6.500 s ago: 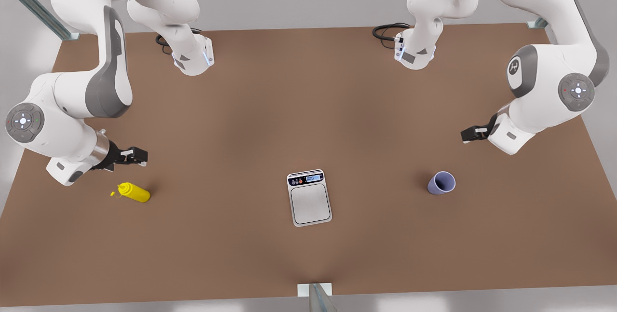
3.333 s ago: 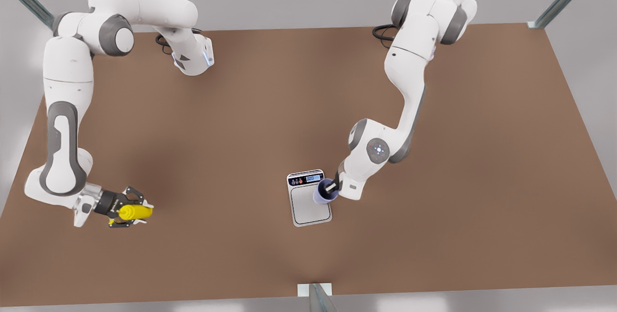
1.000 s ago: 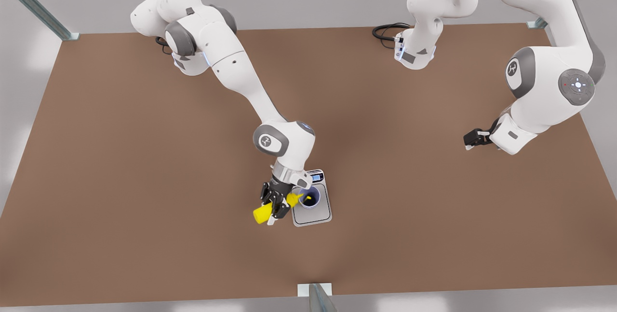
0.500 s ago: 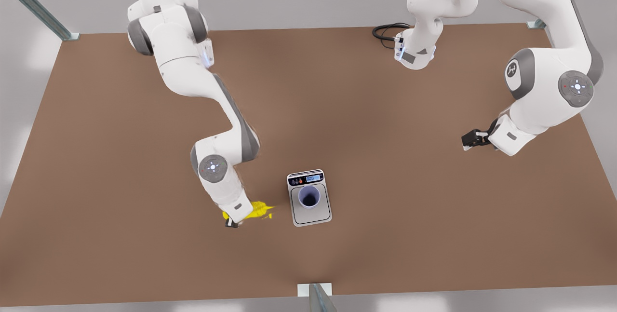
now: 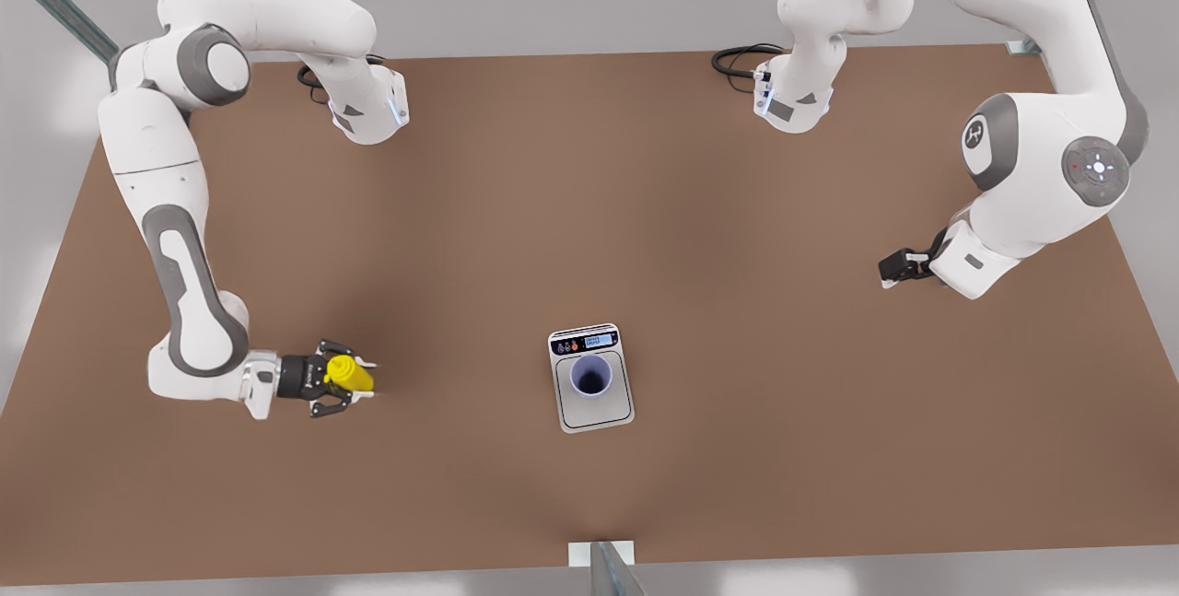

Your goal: Move cup to the weight, pick up sauce bottle, pour sauce

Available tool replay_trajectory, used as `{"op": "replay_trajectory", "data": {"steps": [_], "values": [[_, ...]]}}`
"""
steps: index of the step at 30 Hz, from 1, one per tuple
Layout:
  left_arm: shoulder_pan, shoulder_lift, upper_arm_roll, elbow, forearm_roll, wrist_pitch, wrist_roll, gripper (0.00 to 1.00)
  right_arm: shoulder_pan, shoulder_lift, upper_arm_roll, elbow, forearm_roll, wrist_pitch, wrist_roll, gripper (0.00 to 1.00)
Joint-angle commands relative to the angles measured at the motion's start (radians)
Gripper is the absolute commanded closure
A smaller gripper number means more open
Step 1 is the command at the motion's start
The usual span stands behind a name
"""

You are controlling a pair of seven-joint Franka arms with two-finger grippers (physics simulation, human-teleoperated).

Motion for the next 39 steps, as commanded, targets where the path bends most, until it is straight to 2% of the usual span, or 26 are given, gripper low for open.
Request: {"op": "replay_trajectory", "data": {"steps": [1, 6, 25, 31, 33, 39], "values": [[0.0, 0.001, 0.0, 0.001, 0.0, 0.0, 0.0, 0.0, 0.0, 0.0, 0.0, -0.005, 0.001, -0.001, -0.001, 0.41], [0.0, 0.001, 0.0, 0.0, 0.0, 0.0, 0.0, 0.0, -0.016, 0.045, -0.002, -0.037, 0.059, -0.041, 0.015, 0.41], [-0.008, 0.008, -0.002, 0.012, 0.0, -0.003, -0.002, 0.0, 0.001, 0.045, -0.008, -0.036, 0.053, 0.04, -0.024, 0.41], [-0.008, 0.009, -0.002, 0.012, 0.0, -0.003, 0.0, 0.0, 0.003, 0.048, -0.008, -0.039, 0.056, 0.038, -0.021, 0.39], [-0.008, 0.011, -0.002, 0.012, 0.0, -0.003, 0.0, 0.0, 0.001, 0.05, -0.008, -0.039, 0.058, 0.038, -0.016, 0.34], [-0.011, 0.005, -0.002, 0.012, 0.002, -0.009, -0.002, 0.0, 0.0, 0.051, -0.008, -0.039, 0.058, 0.037, -0.015, 0.33]]}}
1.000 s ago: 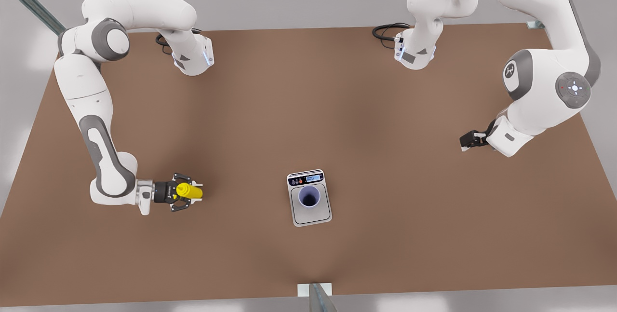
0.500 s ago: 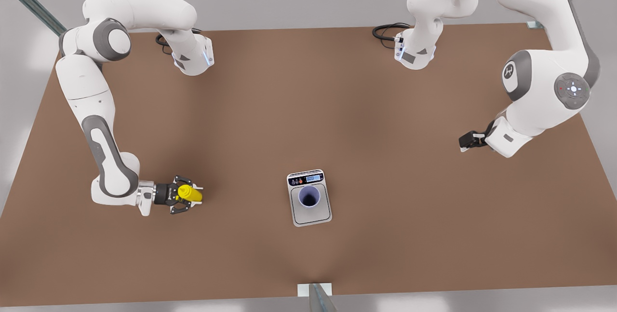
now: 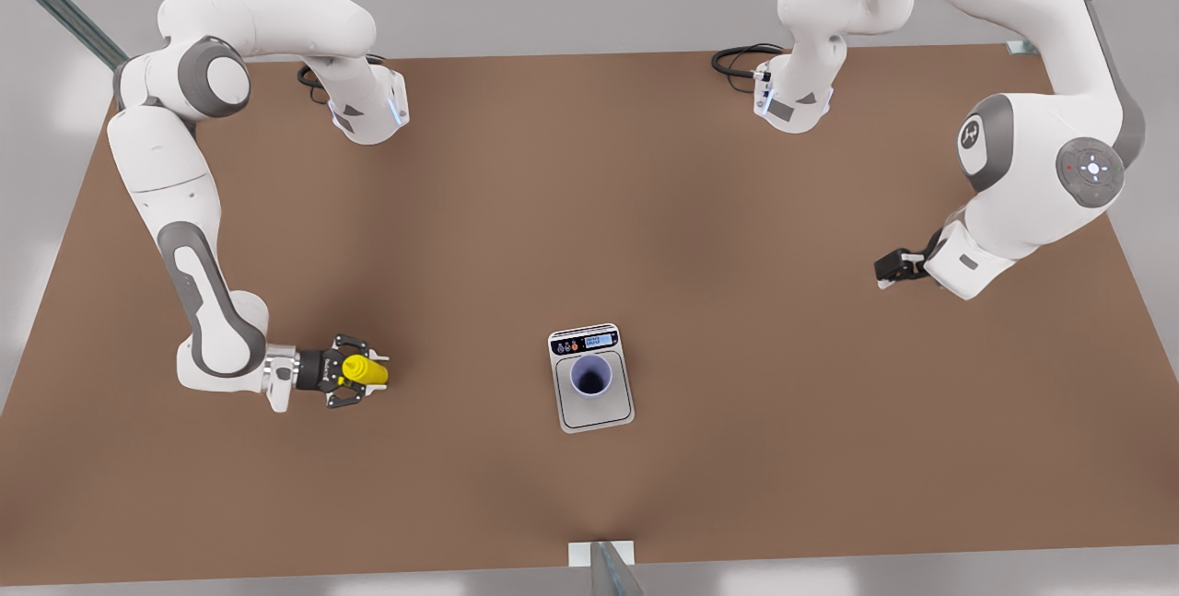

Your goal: Move cup to the weight, pick up sauce bottle, pour sauce

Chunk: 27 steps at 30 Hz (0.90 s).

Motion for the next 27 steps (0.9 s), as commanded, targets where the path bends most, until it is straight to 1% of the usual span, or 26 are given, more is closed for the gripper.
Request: {"op": "replay_trajectory", "data": {"steps": [1, 3, 4, 5, 14, 27], "values": [[0.0, -0.001, 0.0, 0.0, 0.001, -0.001, 0.001, 0.0, 0.0, 0.0, 0.0, 0.0, -0.001, 0.0, 0.0, 0.33], [0.0, 0.002, 0.0, 0.0, 0.002, 0.001, 0.01, 0.0, -0.002, 0.0, 0.0, 0.0, -0.001, -0.002, 0.0, 0.33], [0.0, 0.004, 0.0, 0.0, 0.002, 0.002, 0.005, 0.0, -0.005, 0.0, 0.0, 0.0, -0.001, -0.005, 0.003, 0.2], [0.0, 0.007, 0.0, 0.008, 0.002, 0.002, 0.007, 0.0, -0.008, 0.0, 0.0, 0.0, -0.001, -0.008, 0.003, 0.0], [-0.024, 0.016, 0.0, 0.008, 0.002, 0.007, -0.012, 0.0, -0.031, 0.0, 0.0, -0.005, -0.008, -0.015, 0.0, 0.0], [-0.032, 0.014, 0.0, 0.008, 0.008, 0.005, -0.013, 0.0, -0.091, -0.006, -0.02, -0.032, -0.039, -0.086, -0.009, 0.0]]}}
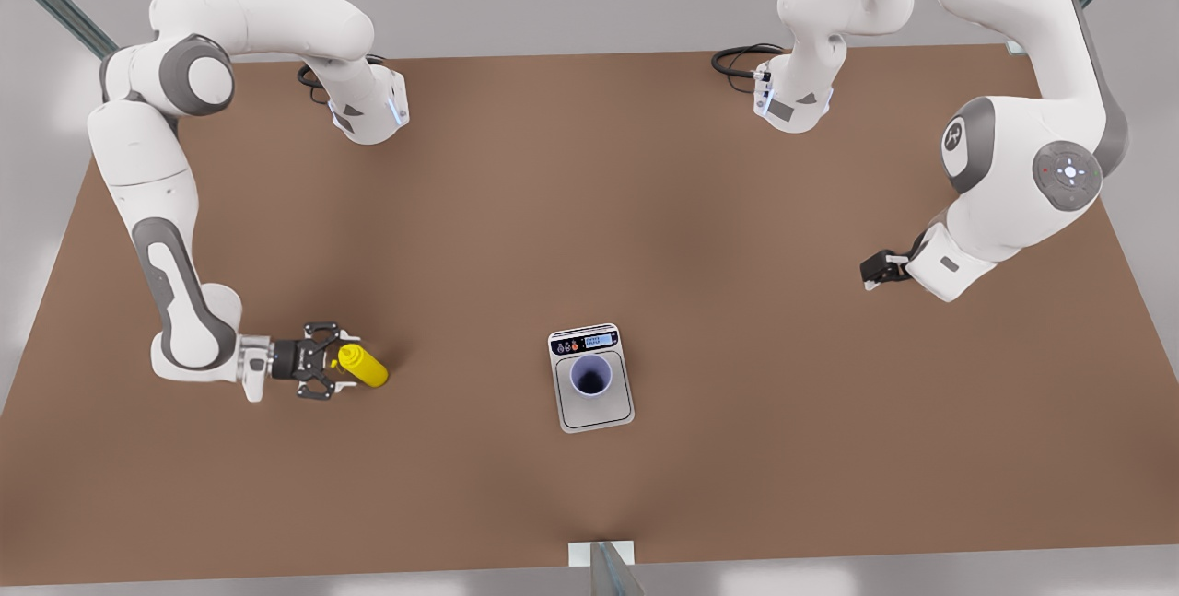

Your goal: Move cup to the weight, pick up sauce bottle, pour sauce

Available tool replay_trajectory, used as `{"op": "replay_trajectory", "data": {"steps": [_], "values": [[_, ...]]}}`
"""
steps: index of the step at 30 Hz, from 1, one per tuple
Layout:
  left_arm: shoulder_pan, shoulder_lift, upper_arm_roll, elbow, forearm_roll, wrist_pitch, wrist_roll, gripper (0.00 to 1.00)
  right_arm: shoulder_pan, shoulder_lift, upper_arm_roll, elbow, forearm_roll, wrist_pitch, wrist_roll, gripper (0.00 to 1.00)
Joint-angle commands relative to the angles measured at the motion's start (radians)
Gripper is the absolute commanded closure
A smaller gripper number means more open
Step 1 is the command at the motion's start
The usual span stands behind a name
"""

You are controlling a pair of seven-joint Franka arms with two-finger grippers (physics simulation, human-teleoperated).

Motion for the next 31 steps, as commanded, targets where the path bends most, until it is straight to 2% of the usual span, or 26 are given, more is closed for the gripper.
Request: {"op": "replay_trajectory", "data": {"steps": [1, 9, 11, 13, 15, 16, 18, 20, 21, 22, 23, 24, 27, 28, 31], "values": [[0.0, 0.0, 0.0, 0.002, 0.001, 0.0, 0.0, 0.0, -0.004, -0.001, 0.0, -0.002, -0.008, 0.0, 0.0, 0.0], [0.0, 0.001, 0.0, 0.002, 0.001, 0.003, 0.0, 0.0, -0.083, -0.015, 0.0, -0.009, -0.097, -0.072, 0.003, 0.0], [0.0, -0.006, 0.0, 0.002, 0.001, -0.005, -0.006, 0.0, -0.125, -0.033, 0.0, -0.005, -0.158, -0.108, 0.014, 0.0], [-0.002, 0.0, 0.0, 0.0, 0.001, -0.005, -0.008, 0.0, -0.134, -0.067, -0.035, 0.07, -0.271, -0.193, 0.087, 0.0], [-0.002, -0.005, -0.002, 0.0, 0.001, -0.011, -0.012, 0.0, -0.099, -0.151, -0.055, 0.175, -0.395, -0.232, 0.357, 0.0], [-0.002, -0.012, -0.002, 0.002, 0.001, -0.021, -0.011, 0.0, -0.053, -0.231, -0.052, 0.196, -0.491, -0.236, 0.624, 0.0], [-0.002, -0.002, 0.0, 0.021, -0.007, -0.026, -0.015, 0.0, 0.073, -0.272, -0.052, 0.321, -0.642, -0.233, 1.056, 0.0], [-0.009, 0.009, -0.002, 0.04, -0.004, -0.026, -0.02, 0.0, 0.154, -0.334, -0.049, 0.362, -0.833, -0.236, 1.55, 0.0], [-0.055, 0.015, 0.0, 0.086, 0.011, -0.049, -0.026, 0.0, 0.238, -0.375, -0.084, 0.361, -0.867, -0.236, 1.664, 0.0], [-0.055, 0.035, 0.002, 0.163, 0.011, -0.15, -0.008, 0.0, 0.448, -0.447, -0.312, 0.351, -0.85, -0.244, 1.79, 0.0], [-0.055, 0.031, 0.008, 0.167, 0.018, -0.153, -0.006, 0.0, 0.593, -0.481, -0.466, 0.348, -0.836, -0.259, 1.892, 0.0], [-0.055, 0.029, 0.017, 0.164, 0.018, -0.155, 0.011, 0.0, 0.688, -0.518, -0.563, 0.344, -0.769, -0.286, 2.067, 0.0], [-0.055, 0.041, 0.017, 0.164, 0.018, -0.149, -0.015, 0.0, 0.745, -0.573, -0.58, 0.308, -0.755, -0.283, 2.206, 0.0], [-0.055, 0.08, 0.017, 0.199, 0.016, -0.153, -0.06, 0.0, 0.749, -0.587, -0.58, 0.301, -0.75, -0.281, 2.223, 0.0], [-0.052, 0.072, 0.018, 0.199, 0.016, -0.158, -0.002, 0.0, 0.757, -0.598, -0.58, 0.281, -0.75, -0.275, 2.223, 0.0]]}}
